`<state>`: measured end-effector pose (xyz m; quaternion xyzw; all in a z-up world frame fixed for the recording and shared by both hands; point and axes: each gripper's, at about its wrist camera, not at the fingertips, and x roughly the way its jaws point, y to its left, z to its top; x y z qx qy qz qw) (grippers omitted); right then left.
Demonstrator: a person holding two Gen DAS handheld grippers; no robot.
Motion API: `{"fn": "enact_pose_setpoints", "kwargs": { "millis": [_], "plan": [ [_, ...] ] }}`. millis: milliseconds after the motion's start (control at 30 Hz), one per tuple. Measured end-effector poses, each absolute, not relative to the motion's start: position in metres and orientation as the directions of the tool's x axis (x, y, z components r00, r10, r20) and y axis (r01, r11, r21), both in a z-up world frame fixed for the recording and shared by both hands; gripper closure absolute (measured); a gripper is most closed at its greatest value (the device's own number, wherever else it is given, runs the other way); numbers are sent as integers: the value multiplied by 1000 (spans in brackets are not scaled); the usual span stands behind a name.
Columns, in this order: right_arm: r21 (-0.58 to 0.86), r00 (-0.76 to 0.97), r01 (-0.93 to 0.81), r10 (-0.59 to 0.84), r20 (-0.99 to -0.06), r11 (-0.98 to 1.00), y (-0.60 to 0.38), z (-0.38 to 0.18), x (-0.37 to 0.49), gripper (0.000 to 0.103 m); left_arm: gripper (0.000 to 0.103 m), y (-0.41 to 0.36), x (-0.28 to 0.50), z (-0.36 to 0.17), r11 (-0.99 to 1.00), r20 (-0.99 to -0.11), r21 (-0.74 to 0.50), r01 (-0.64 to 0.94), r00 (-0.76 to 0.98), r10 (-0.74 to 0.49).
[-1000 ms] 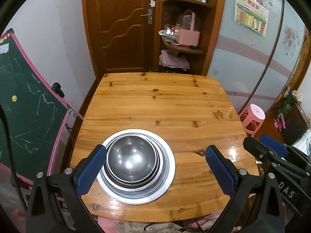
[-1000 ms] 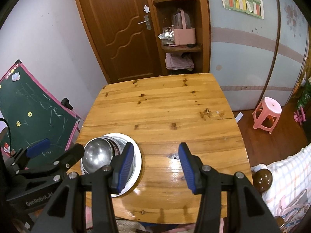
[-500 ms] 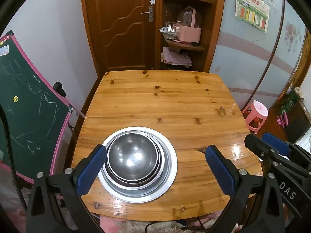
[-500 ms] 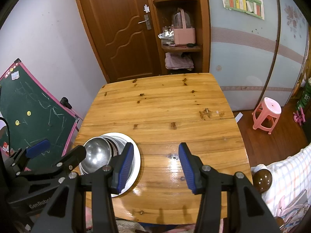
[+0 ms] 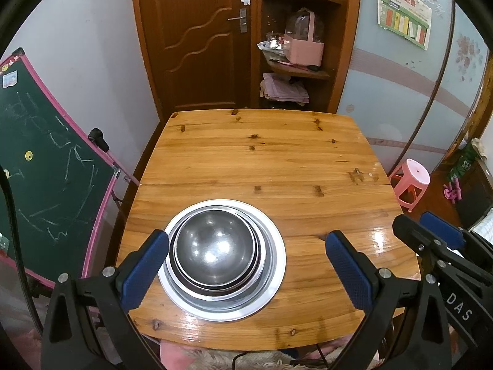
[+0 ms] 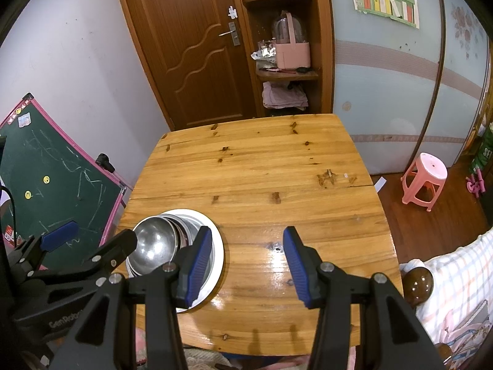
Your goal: Organize plates and bowls
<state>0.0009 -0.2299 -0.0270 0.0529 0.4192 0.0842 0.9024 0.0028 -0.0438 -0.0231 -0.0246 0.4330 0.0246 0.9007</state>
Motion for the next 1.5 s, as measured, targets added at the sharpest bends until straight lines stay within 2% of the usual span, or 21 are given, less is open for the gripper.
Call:
{"fn": "enact_pose_setpoints", "kwargs": {
  "millis": [300,533,1500],
  "plan": [
    [168,627,-112,201,-752,979,-229,-30,0,55,2,-40,3,-23,997,-781,-26,-78,624,29],
    [174,637,-126,214,-741,977,-229,-29,-2,44,2,-37,1,-22,996,-781,-26,-88,623,34],
    [180,634,-128,220,-741,975,-226,-23,-7,44,2,-39,-9,-22,996,-784,-35,-85,621,25]
  ]
}}
